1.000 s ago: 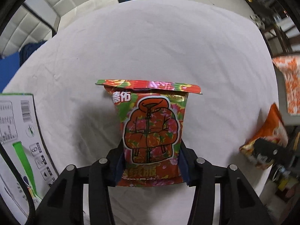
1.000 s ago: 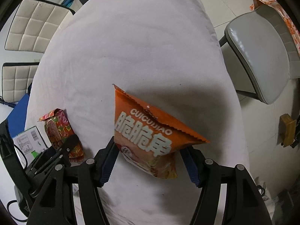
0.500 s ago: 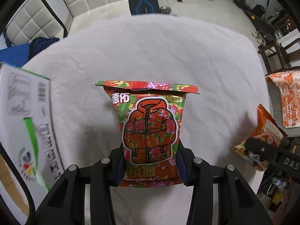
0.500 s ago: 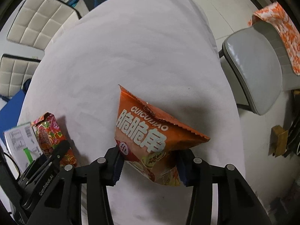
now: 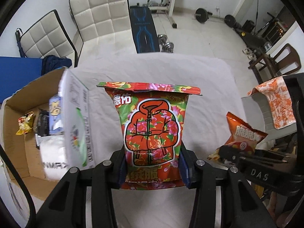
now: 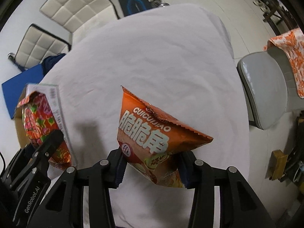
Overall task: Organize soft objects
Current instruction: 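Carry both bags into the box and open both tools to release them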
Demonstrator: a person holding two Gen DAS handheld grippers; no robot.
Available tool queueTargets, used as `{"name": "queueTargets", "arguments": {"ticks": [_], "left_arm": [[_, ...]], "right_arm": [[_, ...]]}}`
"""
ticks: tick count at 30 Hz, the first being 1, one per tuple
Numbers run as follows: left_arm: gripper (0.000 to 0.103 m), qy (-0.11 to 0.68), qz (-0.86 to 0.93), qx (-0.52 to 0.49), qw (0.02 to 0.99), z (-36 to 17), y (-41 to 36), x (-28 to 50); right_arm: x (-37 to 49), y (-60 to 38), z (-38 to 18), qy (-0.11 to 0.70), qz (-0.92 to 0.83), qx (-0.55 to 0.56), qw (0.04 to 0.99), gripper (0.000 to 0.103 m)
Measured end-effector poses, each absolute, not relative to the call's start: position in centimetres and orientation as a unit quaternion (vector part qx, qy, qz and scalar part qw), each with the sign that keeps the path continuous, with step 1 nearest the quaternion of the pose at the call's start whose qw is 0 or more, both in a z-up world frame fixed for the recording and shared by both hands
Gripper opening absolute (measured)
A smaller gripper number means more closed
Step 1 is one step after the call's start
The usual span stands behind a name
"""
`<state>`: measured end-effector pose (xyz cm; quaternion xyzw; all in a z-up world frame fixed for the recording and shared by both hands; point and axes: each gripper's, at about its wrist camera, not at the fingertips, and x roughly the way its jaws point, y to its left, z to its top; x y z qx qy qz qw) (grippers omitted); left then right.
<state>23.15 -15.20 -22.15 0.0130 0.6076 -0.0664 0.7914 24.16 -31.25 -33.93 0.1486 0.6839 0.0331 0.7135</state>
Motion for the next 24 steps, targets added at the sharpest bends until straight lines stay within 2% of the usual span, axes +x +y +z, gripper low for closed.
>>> {"name": "queueTargets", "arguments": {"ticks": [12, 24], "left_arm": [[0.042, 0.561, -0.077, -0.015, 0.824, -15.2, -8.5, 20.2], [0.042, 0.563, -0.020, -0.042, 0.825, -13.4, 6.2, 18.2]], "right_arm": [[19.8, -23.6, -25.8, 0.646, 0.086, 0.127, 0.748, 0.048], [18.4, -9.8, -19.6, 0.622, 0.173, 0.098, 0.758, 0.048]]}}
